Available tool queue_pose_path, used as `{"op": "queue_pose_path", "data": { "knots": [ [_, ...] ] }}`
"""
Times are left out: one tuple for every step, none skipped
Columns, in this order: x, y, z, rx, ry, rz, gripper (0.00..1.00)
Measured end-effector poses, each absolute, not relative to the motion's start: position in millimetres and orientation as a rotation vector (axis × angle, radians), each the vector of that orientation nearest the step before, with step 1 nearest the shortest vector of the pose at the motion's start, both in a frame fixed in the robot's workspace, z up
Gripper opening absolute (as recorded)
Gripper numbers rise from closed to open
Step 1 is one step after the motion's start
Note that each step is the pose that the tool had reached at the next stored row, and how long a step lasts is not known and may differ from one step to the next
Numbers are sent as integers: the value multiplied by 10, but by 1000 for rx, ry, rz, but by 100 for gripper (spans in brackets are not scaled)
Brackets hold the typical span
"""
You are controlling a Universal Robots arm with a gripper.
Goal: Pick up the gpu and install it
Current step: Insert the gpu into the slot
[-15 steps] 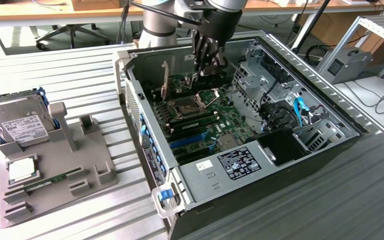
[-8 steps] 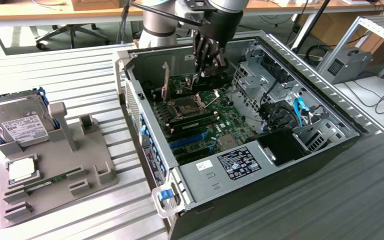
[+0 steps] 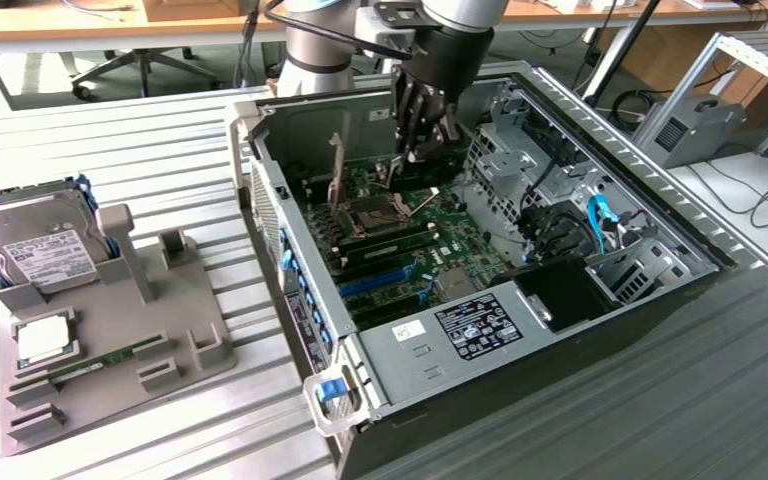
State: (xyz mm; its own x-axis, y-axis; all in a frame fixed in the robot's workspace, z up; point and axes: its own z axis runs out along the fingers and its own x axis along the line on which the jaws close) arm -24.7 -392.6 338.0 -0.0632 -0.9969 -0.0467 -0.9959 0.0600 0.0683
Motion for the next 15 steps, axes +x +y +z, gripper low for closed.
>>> {"op": "queue_pose_path", "data": {
  "knots": [
    [-247,-3967,3380,2139,-2276,-123,26],
    [-248,-4000,3380,2137,-2274,-118,26],
    [-248,-4023,3380,2136,-2273,-115,26],
    [-248,-4103,3380,2131,-2269,-103,26],
    [-248,-4128,3380,2129,-2267,-98,26],
    [-248,-4137,3380,2128,-2266,-97,26],
    [-248,-4142,3379,2128,-2266,-96,26],
    [-248,-4146,3379,2128,-2265,-95,26],
    [-248,-4151,3379,2127,-2265,-94,26],
    [-248,-4154,3379,2127,-2265,-93,26],
    [-248,-4158,3379,2127,-2265,-93,26],
    [-248,-4161,3379,2127,-2264,-92,26],
    [-248,-4164,3380,2126,-2264,-91,26],
    [-248,-4167,3380,2126,-2264,-91,26],
    [-248,-4170,3380,2126,-2264,-90,26]
  ]
}}
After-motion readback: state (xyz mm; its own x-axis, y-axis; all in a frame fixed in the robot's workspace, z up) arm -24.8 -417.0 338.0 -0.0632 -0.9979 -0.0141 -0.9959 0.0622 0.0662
